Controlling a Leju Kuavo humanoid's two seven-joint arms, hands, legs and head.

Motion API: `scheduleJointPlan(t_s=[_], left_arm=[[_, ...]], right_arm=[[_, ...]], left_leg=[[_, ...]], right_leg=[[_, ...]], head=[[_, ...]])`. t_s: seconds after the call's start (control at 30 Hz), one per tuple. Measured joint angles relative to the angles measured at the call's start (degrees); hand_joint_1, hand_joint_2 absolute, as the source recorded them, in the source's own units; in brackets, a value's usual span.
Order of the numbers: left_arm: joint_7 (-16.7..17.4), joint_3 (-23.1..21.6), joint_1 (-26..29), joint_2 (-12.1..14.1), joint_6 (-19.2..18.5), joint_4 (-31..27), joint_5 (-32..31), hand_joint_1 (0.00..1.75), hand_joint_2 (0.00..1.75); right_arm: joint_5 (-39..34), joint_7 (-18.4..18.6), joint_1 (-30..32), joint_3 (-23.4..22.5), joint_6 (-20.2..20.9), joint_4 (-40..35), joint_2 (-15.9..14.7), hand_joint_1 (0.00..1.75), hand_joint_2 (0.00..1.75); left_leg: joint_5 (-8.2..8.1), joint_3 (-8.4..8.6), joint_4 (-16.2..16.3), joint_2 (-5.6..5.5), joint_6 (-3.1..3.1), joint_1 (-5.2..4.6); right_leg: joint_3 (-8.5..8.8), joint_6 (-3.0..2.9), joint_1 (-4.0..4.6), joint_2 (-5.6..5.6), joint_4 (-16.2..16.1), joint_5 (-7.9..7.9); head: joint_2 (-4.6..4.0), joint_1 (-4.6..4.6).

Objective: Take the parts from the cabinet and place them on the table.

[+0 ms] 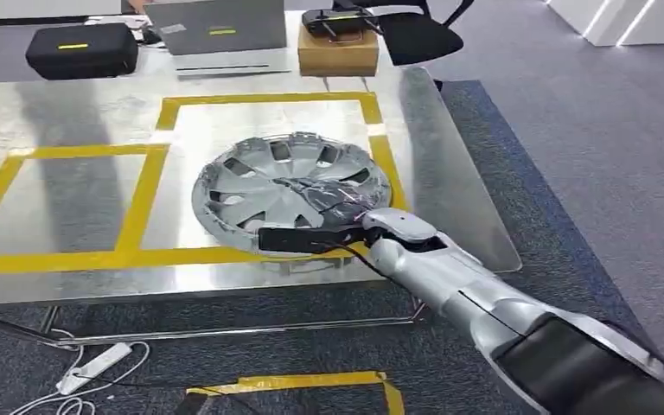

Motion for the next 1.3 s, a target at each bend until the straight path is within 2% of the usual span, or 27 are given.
scheduleJointPlan(t_s=[0.07, 0.1, 0.13, 0.2, 0.23, 0.27, 0.3, 0.33, 0.4, 0.43, 0.47, 0.5, 0.7, 0.77, 0.8, 0.83, 0.87, 0.9, 0.93, 1.0, 1.03, 1.07, 1.13, 1.2, 1.23, 1.27, 1.3], left_arm=[[-0.15, 0.00, 0.04, 0.00, -0.02, 0.00, -0.02, 0.00, 0.00], [-0.39, 0.00, 0.03, 0.11, 0.00, 0.00, -0.04, 0.00, 0.00], [-0.88, -0.02, 0.07, 0.07, -0.02, 0.00, -0.04, 0.00, 0.00], [-1.53, 0.00, 0.07, 0.15, -0.11, 0.00, 0.02, 0.00, 0.00], [-1.86, 0.00, 0.12, 0.17, -0.11, 0.00, 0.07, 0.00, 0.00], [-2.06, 0.00, 0.14, 0.20, -0.11, 0.00, 0.15, 0.00, 0.00], [-2.23, 0.00, 0.18, 0.24, -0.11, 0.00, 0.35, 0.00, 0.00], [-2.38, 0.00, 0.25, 0.33, -0.11, 0.00, 0.55, 0.00, 0.00], [-2.65, 0.02, 0.61, 0.50, -0.11, 0.00, 0.66, 0.00, 0.00], [-2.75, 0.04, 0.77, 0.52, -0.09, 0.00, 0.68, 0.00, 0.00], [-2.88, 0.07, 0.84, 0.50, -0.09, 0.00, 0.83, 0.00, 0.00], [-3.04, 0.09, 0.82, 0.50, -0.02, 0.00, 1.22, 0.00, 0.00], [-3.15, 0.11, 0.86, 0.48, 0.09, 0.00, 1.27, 0.00, 0.00], [-3.61, 0.20, 1.06, 0.44, 0.35, 0.00, 1.77, 0.00, 0.00], [-4.85, 1.51, 1.49, 0.20, 1.01, 0.00, 3.30, 0.00, 0.00], [-4.98, 1.68, 1.60, 0.13, 1.16, 0.00, 3.63, 0.00, 0.00], [-5.03, 1.90, 1.70, 0.09, 1.38, 0.00, 3.67, 0.00, 0.00], [-5.05, 2.19, 1.80, 0.07, 1.49, 0.00, 3.78, 0.00, 0.00], [-5.05, 2.62, 1.87, 0.07, 1.25, 0.00, 4.15, 0.00, 0.00], [-4.57, 3.10, 1.89, 0.07, -0.84, 0.00, 4.94, 0.00, 0.00], [-4.13, 3.39, 1.92, 0.05, -2.44, 0.00, 5.51, 0.00, 0.00], [-3.76, 3.78, 1.91, 0.09, -3.51, 0.00, 6.05, 0.00, 0.00], [-3.56, 4.44, 2.02, 0.24, -4.46, 0.00, 6.47, 0.00, 0.00], [-3.34, 4.70, 2.00, 0.39, -4.66, 0.00, 6.62, 0.00, 0.00], [-3.21, 5.03, 2.00, 0.53, -4.66, 0.00, 6.84, 0.00, 0.00], [-3.02, 5.47, 2.02, 0.50, -4.61, 0.00, 6.95, 0.00, 0.00], [-2.84, 5.77, 2.04, 0.50, -4.61, 0.00, 6.99, 0.00, 0.00]], right_arm=[[0.18, 0.53, -0.11, 0.11, -0.13, 0.46, -0.02, 0.00, 0.00], [0.22, 0.66, -0.23, 0.20, -0.22, 0.55, -0.02, 0.00, 0.00], [0.11, 1.01, -0.55, 0.22, -0.37, 0.70, -0.02, 0.00, 0.00], [0.72, 2.67, -1.50, 0.22, -0.88, 1.12, -0.29, 0.00, 0.00], [1.09, 3.44, -2.00, 0.20, -1.29, 1.38, -0.68, 0.00, 0.00], [1.29, 4.05, -2.51, 0.13, -2.08, 1.62, -1.23, 0.00, 0.00], [1.64, 4.69, -3.16, -0.17, -3.18, 1.77, -1.96, 0.00, 0.00], [1.79, 5.36, -4.00, -0.46, -4.40, 1.77, -2.52, 0.00, 0.00], [2.01, 6.36, -6.00, -1.49, -6.32, 1.36, -3.61, 0.00, 0.00], [1.99, 6.76, -6.71, -2.12, -7.13, 0.72, -4.13, 0.00, 0.00], [1.95, 7.14, -7.27, -2.96, -8.47, -0.06, -4.85, 0.00, 0.00], [1.58, 7.48, -7.38, -3.86, -10.39, -1.56, -5.57, 0.00, 0.00], [1.34, 7.78, -7.33, -4.41, -11.21, -2.45, -6.11, 0.00, 0.00], [-0.23, 8.22, -6.72, -6.98, -13.83, -6.71, -7.85, 0.00, 0.00], [-13.85, 6.85, -0.25, -19.36, -18.58, -26.05, -11.87, 0.00, 0.00], [-18.29, 5.90, 2.67, -22.44, -18.25, -30.92, -12.02, 0.00, 0.00], [-21.94, 4.96, 5.58, -25.02, -17.90, -35.25, -12.33, 0.00, 0.00], [-24.79, 3.76, 8.78, -27.61, -17.79, -39.77, -12.55, 0.00, 0.00], [-26.39, 2.39, 11.57, -29.71, -17.81, -44.06, -12.85, 0.00, 0.00], [-29.30, -0.86, 16.75, -32.81, -18.67, -52.39, -13.09, 0.00, 0.00], [-31.22, -2.50, 19.62, -34.22, -18.65, -57.03, -13.11, 0.00, 0.00], [-32.71, -3.66, 22.14, -34.99, -18.27, -60.91, -13.18, 0.00, 0.00], [-33.33, -5.50, 25.89, -35.08, -18.47, -65.64, -13.18, 0.00, 0.00], [-32.97, -6.79, 29.90, -35.17, -19.32, -69.71, -13.29, 0.00, 0.00], [-32.54, -7.61, 33.43, -35.52, -20.46, -73.47, -13.40, 0.00, 0.00], [-31.91, -8.64, 36.35, -35.52, -21.71, -76.66, -13.38, 0.00, 0.00], [-31.23, -9.64, 38.42, -35.50, -23.07, -78.82, -13.38, 0.00, 0.00]], left_leg=[[0.02, 0.12, -0.14, 0.02, -0.49, -0.03], [-0.56, 0.01, 0.18, -0.02, -0.80, 0.06], [-1.88, -0.56, 1.83, 0.01, -1.35, 0.05], [-6.24, -4.25, 10.12, 0.02, -2.06, 0.57], [-7.78, -6.17, 14.26, 0.03, -2.26, 0.67], [-8.15, -7.25, 16.68, 0.03, -2.39, 0.74], [-7.09, -7.08, 16.41, 0.03, -2.48, 0.88], [-4.91, -5.86, 13.77, 0.03, -2.52, 1.04], [0.46, -1.33, 4.08, 0.04, -2.47, 1.30], [0.04, -0.24, 2.03, -0.05, -2.41, 1.30], [-0.08, 0.08, 0.82, -0.07, -2.13, 1.06], [-0.53, 0.04, 0.61, 0.01, -1.46, 1.05], [-0.46, -0.13, 0.67, -0.07, -1.36, 1.00], [-0.45, -0.22, 0.60, -0.27, -0.78, 0.84], [-0.18, 0.14, -0.01, -0.46, 0.76, 1.06], [-0.26, 0.19, -0.01, -0.57, 0.88, 1.00], [-0.31, 0.23, 0.02, -0.65, 0.96, 0.93], [-0.34, 0.26, 0.03, -0.80, 1.01, 0.84], [-0.38, 0.28, 0.04, -0.86, 1.07, 0.71], [-0.53, 0.53, 0.05, -0.98, 1.04, 0.47], [-0.65, 0.63, 0.04, -0.98, 0.94, 0.47], [-0.84, 0.40, 0.15, -0.99, 0.61, 0.06], [-0.88, 0.53, 0.15, -0.86, 0.27, 0.13], [-0.88, 0.83, -0.05, -0.82, -0.02, 0.22], [-1.26, 0.92, 0.19, -0.81, -0.42, 0.12], [-2.13, 0.77, 0.91, -0.49, -0.92, 0.19], [-4.01, -0.09, 3.19, -0.39, -1.30, 0.23]], right_leg=[[0.08, -0.28, -0.11, 0.07, -0.23, 0.14], [0.42, -0.54, -0.66, -0.11, -0.73, 0.48], [0.53, -0.67, -0.72, -0.09, -0.82, 0.51], [0.53, -0.76, -0.74, -0.12, -0.80, 0.52], [0.52, -0.76, -0.73, -0.18, -0.77, 0.52], [0.53, -0.75, -0.73, -0.23, -0.74, 0.51], [0.55, -0.74, -0.75, -0.23, -0.71, 0.50], [0.55, -0.68, -0.76, -0.17, -0.64, 0.46], [0.64, -0.32, -0.87, 0.07, -0.37, 0.23], [0.43, -0.06, -0.75, 0.23, -0.32, 0.15], [0.11, 0.32, -0.43, 0.45, -0.03, 0.18], [-0.26, 0.69, -0.42, 0.45, -0.07, 0.39], [-0.25, 0.89, -0.47, 0.38, -0.18, 0.50], [-0.14, 1.27, -0.57, 0.12, -0.34, 0.48], [-4.48, 2.08, -0.68, 0.03, 9.14, -5.47], [-6.58, 2.16, -0.67, 0.05, 13.50, -7.15], [-8.20, 2.18, -0.67, 0.05, 16.57, -7.89], [-8.70, 2.05, -0.66, 0.06, 17.02, -7.23], [-7.80, 1.82, -0.62, 0.04, 14.67, -5.31], [-2.97, 1.11, -0.47, 0.00, 4.88, -0.34], [-0.94, 0.61, -0.15, -0.27, 0.61, 0.33], [0.31, 0.58, 0.01, -0.36, -0.17, -0.26], [0.11, 0.69, -0.02, -0.02, -0.24, -0.08], [0.30, 0.48, 0.05, -0.01, -0.24, -0.19], [0.75, 0.17, -0.41, -0.28, -0.80, 0.03], [1.01, 0.00, -0.49, -0.45, -0.89, 0.03], [1.08, -0.32, -0.55, -0.56, -0.89, -0.10]], head=[[0.00, 0.04], [0.00, 0.11], [0.00, -0.38], [0.00, -0.55], [0.00, -0.50], [0.00, -0.57], [0.00, -0.52], [0.00, -0.55], [0.00, -0.55], [0.00, -0.53], [0.00, -0.64], [0.00, -0.57], [0.00, -0.44], [0.00, -0.55], [0.00, -0.22], [0.00, -0.24], [0.00, -0.15], [0.00, -0.15], [0.00, -0.15], [0.00, -0.18], [0.00, -0.15], [0.00, -0.20], [0.00, -0.33], [0.00, -0.33], [0.00, -0.26], [0.00, -0.33], [0.00, -0.61]])
